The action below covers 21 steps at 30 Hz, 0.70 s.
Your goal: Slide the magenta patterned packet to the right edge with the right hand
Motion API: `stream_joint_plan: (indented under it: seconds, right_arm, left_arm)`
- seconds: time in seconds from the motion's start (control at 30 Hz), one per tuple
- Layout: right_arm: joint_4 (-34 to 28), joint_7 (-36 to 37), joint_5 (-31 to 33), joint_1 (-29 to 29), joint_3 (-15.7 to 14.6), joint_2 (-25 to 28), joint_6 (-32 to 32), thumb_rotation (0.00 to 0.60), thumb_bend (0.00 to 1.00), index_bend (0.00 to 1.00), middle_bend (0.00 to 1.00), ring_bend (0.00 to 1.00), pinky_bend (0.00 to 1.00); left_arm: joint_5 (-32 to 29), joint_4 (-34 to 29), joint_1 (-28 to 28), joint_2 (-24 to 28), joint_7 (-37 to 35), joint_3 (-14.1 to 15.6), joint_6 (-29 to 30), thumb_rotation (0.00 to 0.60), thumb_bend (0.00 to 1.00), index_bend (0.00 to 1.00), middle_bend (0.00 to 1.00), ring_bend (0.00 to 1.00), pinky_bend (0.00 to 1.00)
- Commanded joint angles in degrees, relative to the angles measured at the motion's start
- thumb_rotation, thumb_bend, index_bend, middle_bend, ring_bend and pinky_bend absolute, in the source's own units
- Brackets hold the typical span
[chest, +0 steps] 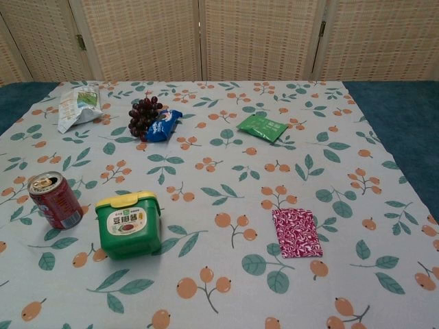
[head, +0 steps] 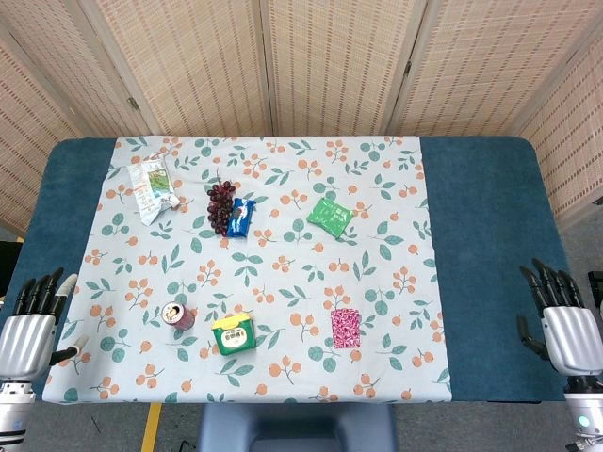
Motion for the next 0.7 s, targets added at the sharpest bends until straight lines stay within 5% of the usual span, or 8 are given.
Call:
stream_joint_plan:
  seconds: [0.03, 0.7]
  right_arm:
    - [0.11, 0.25, 0.2, 0.15, 0.03, 0.12, -0.38, 0.598, 0.55, 0.0, 0.0, 0.0, 0.0]
    - [0.27, 1.95, -2.47, 1.3, -0.33, -0.39, -0.77, 0.595, 0.55, 0.0, 0.0, 0.0, 0.0]
  left_arm:
    - [-0.06, 0.11, -0.04, -0.15, 0.14, 0.09, -0.16, 0.6, 0.24, 0.1, 0.04, 0.05, 0.0]
    - [0.52, 1.06, 0.94, -0.25, -1.58, 0.73, 1.1, 0.6, 0.24, 0.1, 0.04, 0.06, 0.0]
